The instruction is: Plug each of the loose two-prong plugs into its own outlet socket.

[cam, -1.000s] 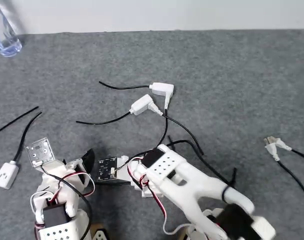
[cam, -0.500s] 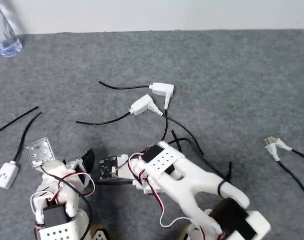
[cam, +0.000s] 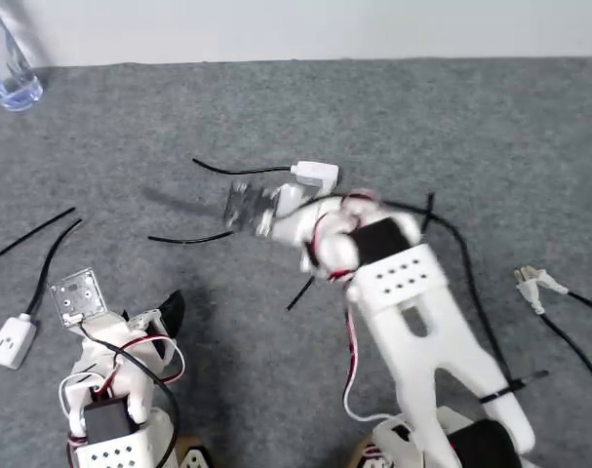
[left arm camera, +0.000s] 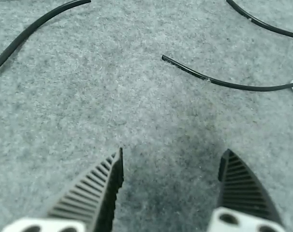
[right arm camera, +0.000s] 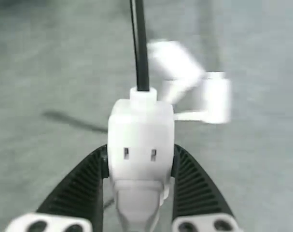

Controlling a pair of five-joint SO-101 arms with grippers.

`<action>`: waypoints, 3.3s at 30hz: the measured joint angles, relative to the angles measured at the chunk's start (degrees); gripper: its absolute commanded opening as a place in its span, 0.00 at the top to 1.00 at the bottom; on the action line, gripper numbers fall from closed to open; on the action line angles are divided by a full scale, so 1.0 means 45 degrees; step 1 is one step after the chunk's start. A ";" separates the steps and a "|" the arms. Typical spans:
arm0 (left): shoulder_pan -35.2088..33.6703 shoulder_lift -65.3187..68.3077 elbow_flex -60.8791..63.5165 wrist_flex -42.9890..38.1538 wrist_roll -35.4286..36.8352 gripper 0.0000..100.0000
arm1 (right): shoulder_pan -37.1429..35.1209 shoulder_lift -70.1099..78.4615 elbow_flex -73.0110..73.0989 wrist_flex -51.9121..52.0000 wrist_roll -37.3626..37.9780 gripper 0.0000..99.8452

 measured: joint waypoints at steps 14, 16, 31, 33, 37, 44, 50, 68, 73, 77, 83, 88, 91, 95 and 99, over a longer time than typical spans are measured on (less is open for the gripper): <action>0.0000 0.0000 0.0000 0.0000 0.0000 0.70 | 0.4747 0.5783 -0.5509 -0.3321 0.0000 0.99; 0.0000 0.0000 0.0000 0.0000 0.0000 0.70 | 0.4728 0.7111 -0.6271 -0.3321 0.0000 0.99; 0.0000 0.0000 0.0000 0.0000 0.0000 0.70 | 0.3829 1.3050 -0.9534 -0.3341 -0.0449 0.70; 0.0000 0.0000 0.0000 0.0000 0.0000 0.70 | 0.3829 1.3070 -0.9553 -0.3341 -0.1289 0.60; 0.0000 0.0000 0.0000 0.0000 0.0000 0.70 | 0.3829 1.3031 -0.9553 -0.3204 -0.2520 0.62; 0.0000 0.0000 0.0000 0.0000 0.0000 0.70 | 0.3497 1.1917 -1.0784 -0.1172 -0.2657 0.62; 0.0000 0.0000 0.0000 0.0000 0.0000 0.70 | 0.3516 1.0549 -1.1565 0.1133 -0.2735 0.62; 0.0000 0.0000 0.0000 0.0000 0.0000 0.70 | 0.4122 0.5861 -1.1663 0.9260 -0.2735 0.62; 0.0000 0.0000 0.0000 0.0000 0.0000 0.70 | 0.4708 0.4591 -0.9944 0.9280 -0.3243 0.62; 0.0000 0.0000 0.0000 0.0000 0.0000 0.70 | 0.5099 0.3028 -0.8459 0.9280 -0.3927 0.62; 0.0000 0.0000 0.0000 0.0000 0.0000 0.70 | 0.5079 0.1035 -0.4767 0.9143 -0.5118 0.62; 0.0000 0.0000 0.0000 0.0000 0.0000 0.70 | 0.5138 -0.0586 -0.0449 0.6857 -0.5685 0.62; 0.0000 0.0000 0.0000 0.0000 0.0000 0.70 | 0.5060 -0.1641 0.2598 0.4884 -0.6095 0.62; -0.0957 0.0000 -0.0606 0.0488 0.0000 0.70 | 0.5118 -0.2696 0.6466 0.1915 -0.6369 0.62; -0.2520 0.0000 -0.1231 0.1055 0.0000 0.70 | 0.5079 -0.3126 0.8498 -0.0234 -0.7150 0.62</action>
